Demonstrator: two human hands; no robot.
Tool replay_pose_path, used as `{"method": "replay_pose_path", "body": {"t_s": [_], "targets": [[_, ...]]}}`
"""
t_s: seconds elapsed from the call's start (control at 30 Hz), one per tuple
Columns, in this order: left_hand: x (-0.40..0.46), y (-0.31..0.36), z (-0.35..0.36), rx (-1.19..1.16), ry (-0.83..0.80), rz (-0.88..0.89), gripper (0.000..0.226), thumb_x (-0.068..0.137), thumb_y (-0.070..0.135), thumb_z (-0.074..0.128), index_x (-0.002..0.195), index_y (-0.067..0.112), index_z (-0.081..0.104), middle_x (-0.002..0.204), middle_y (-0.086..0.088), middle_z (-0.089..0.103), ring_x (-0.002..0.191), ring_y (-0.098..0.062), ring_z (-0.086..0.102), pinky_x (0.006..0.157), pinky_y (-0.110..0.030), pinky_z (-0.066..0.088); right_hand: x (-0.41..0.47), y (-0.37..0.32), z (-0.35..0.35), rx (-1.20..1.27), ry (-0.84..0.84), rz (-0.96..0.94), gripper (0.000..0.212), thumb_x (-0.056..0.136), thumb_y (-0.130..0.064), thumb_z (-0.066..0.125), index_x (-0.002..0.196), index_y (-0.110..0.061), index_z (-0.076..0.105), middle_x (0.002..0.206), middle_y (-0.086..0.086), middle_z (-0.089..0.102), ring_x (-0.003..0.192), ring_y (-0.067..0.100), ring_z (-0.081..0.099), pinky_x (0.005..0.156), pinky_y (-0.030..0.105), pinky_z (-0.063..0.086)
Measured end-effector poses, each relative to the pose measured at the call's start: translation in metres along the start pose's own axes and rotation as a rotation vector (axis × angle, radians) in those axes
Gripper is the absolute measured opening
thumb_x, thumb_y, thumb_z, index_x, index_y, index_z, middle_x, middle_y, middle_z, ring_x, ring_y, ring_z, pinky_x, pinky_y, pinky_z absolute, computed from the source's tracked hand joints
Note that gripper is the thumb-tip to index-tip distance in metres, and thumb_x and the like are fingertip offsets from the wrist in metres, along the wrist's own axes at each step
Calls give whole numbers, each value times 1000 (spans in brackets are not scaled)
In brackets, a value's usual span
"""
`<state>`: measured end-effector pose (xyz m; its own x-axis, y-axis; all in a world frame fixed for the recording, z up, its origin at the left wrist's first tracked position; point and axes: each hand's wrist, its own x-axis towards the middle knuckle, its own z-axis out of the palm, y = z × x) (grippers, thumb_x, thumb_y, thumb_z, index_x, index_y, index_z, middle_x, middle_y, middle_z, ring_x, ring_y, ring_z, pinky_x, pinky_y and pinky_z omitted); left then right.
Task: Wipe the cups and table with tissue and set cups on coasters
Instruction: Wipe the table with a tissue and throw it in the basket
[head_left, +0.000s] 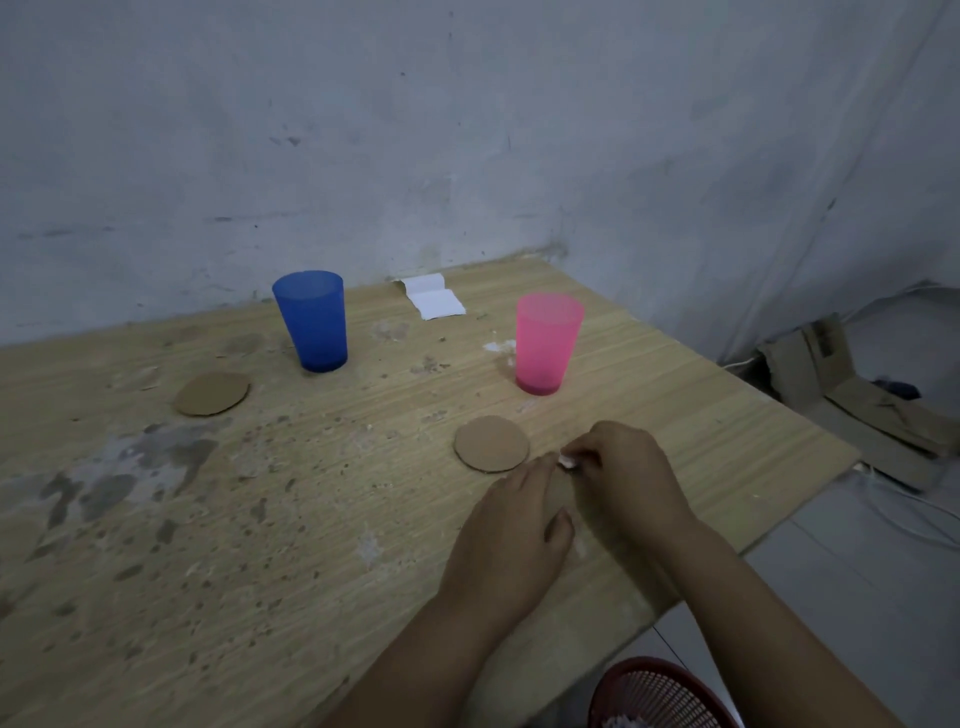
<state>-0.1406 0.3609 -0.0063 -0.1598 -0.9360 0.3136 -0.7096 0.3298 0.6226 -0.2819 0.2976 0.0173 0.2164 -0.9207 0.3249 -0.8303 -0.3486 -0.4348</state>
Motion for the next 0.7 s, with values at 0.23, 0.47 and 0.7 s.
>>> {"method": "replay_pose_path", "body": {"t_s": [0.23, 0.47, 0.7], "targets": [[7, 3, -13, -503, 168, -179, 50, 94, 5, 44, 140, 26, 39, 121, 23, 52, 110, 16, 48, 86, 2, 34, -5, -12, -18, 1352, -103, 510, 21, 84, 5, 56, 82, -3, 75, 69, 8, 72, 58, 12, 66, 53, 20, 54], [10, 9, -28, -760, 156, -215, 27, 94, 11, 54, 118, 17, 64, 110, 13, 66, 99, 10, 59, 78, -3, 42, -21, -23, -15, 1690, -242, 544, 23, 79, 3, 51, 96, 8, 66, 90, 21, 72, 74, 22, 72, 63, 25, 59], [12, 5, -30, -832, 207, -279, 9, 84, 6, 66, 90, 8, 72, 89, -4, 74, 85, -17, 69, 77, -27, 54, -29, -21, -7, 1713, -201, 431, 39, 79, -11, 57, 113, 8, 59, 111, 25, 66, 98, 29, 67, 83, 36, 58]]}}
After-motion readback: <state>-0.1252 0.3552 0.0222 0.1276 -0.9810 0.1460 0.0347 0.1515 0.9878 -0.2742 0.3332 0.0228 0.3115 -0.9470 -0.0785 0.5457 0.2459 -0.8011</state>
